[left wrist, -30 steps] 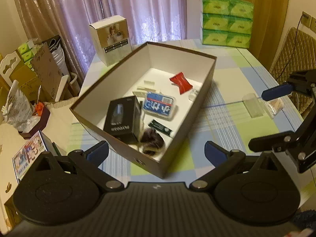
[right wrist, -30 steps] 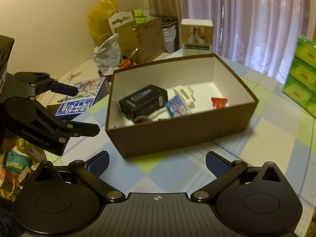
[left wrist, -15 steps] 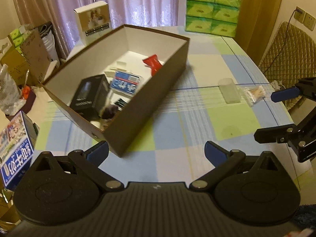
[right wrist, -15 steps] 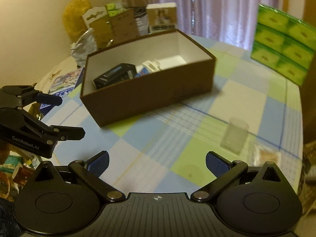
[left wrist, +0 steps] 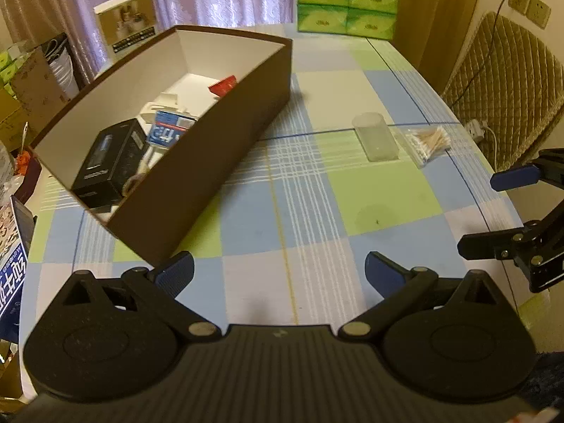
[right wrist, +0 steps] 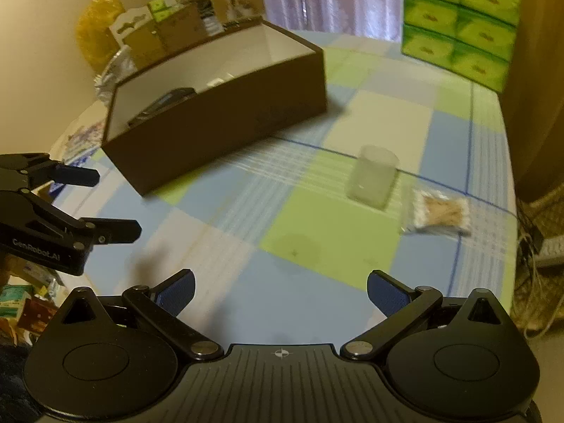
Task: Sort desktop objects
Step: 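Move both tools away from the box toward the cup and cotton swabs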
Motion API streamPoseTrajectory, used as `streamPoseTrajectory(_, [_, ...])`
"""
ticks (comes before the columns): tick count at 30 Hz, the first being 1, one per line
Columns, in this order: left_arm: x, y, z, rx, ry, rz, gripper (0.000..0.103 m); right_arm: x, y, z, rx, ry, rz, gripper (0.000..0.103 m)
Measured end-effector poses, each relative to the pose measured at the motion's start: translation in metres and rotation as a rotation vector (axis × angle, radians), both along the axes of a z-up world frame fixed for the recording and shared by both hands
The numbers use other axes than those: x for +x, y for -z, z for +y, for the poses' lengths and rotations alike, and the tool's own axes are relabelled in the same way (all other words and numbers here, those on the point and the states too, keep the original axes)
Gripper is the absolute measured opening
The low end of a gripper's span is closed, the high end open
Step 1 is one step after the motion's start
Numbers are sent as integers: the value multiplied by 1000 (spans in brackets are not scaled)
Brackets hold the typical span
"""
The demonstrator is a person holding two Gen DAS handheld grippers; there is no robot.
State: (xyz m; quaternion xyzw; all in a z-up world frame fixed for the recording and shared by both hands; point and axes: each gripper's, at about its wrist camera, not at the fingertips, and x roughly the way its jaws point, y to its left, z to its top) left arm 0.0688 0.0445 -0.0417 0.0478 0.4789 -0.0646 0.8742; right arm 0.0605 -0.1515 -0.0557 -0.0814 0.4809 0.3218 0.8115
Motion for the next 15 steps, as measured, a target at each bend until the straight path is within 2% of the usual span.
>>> streamPoseTrajectory(15, [32,22,-41,0,79,29,101,18,30,-48,-92,195,-1,101])
